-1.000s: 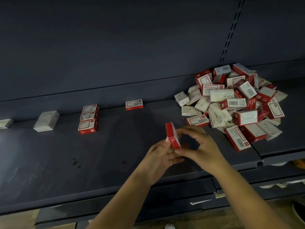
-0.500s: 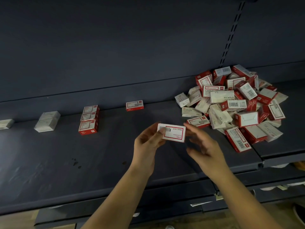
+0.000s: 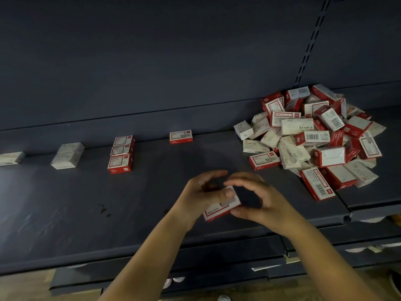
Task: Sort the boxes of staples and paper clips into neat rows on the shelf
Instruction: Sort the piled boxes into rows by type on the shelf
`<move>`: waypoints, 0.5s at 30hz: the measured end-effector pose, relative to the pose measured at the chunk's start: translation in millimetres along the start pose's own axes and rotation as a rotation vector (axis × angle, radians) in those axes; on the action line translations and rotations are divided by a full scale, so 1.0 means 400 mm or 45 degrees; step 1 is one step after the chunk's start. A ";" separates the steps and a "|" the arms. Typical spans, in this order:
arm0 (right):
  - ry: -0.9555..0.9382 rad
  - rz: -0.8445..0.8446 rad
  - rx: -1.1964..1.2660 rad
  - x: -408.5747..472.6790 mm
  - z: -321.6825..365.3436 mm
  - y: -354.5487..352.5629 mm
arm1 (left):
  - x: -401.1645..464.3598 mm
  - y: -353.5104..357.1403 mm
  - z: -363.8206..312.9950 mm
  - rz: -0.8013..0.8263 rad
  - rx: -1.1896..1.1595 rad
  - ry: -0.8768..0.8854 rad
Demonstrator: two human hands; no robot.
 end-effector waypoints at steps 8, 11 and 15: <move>-0.120 -0.265 -0.003 -0.007 0.002 -0.051 | -0.034 -0.040 -0.042 0.093 0.225 0.142; -0.109 -0.296 0.012 -0.001 -0.010 -0.051 | -0.043 -0.066 -0.044 0.008 0.448 0.164; -0.043 -0.308 -0.094 0.016 -0.033 -0.034 | -0.054 -0.095 -0.028 -0.118 0.725 0.243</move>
Point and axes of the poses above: each hand's wrist, its own x-axis towards the middle knuckle, its own y-axis out of the palm, z = x × y, the point moved 10 cm from there along x, towards the middle knuckle, and after that the axes turned 10 degrees about z, right-handed, at the moved point
